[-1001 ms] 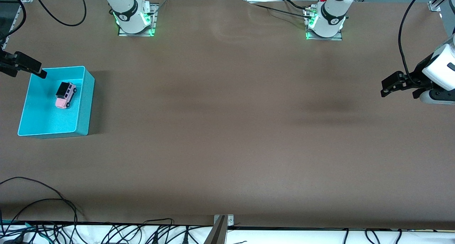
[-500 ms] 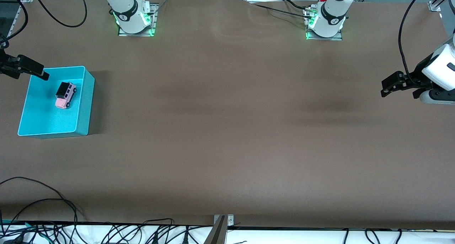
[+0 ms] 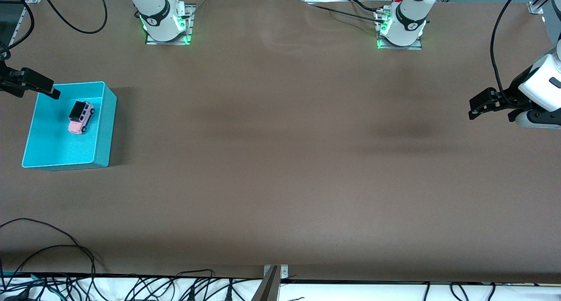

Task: Wind and store pink jeep toy

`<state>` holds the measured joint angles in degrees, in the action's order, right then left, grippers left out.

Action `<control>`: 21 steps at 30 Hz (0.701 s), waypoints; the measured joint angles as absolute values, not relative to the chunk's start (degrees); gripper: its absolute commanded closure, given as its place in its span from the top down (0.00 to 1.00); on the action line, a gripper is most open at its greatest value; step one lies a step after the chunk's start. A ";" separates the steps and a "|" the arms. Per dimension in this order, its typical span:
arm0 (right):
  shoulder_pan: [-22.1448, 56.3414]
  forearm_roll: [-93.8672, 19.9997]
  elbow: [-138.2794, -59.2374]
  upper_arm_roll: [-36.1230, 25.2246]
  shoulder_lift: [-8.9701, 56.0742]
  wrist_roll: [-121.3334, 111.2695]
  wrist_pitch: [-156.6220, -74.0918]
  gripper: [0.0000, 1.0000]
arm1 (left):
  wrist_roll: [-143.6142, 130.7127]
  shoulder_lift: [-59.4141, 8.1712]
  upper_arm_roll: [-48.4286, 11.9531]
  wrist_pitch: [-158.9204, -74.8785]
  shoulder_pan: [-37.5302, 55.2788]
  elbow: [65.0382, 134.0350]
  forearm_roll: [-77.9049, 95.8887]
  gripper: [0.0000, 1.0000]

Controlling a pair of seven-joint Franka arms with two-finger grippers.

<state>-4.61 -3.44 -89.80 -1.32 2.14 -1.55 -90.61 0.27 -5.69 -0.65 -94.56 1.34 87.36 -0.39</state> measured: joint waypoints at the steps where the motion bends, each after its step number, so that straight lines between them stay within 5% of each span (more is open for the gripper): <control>1: -4.62 -3.44 -89.80 -1.40 2.14 -1.55 -90.61 1.00 | 0.27 -5.69 -0.65 -94.56 1.34 87.36 -0.39 1.00; 21: -4.31 -3.44 -89.80 -2.23 2.97 -1.56 -90.74 1.00 | 0.27 -5.69 -0.65 -94.56 1.35 87.36 -0.40 1.00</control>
<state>-4.31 -3.44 -89.80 -2.23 2.97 -1.56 -90.74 0.27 -5.69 -0.65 -94.56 1.35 87.36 -0.40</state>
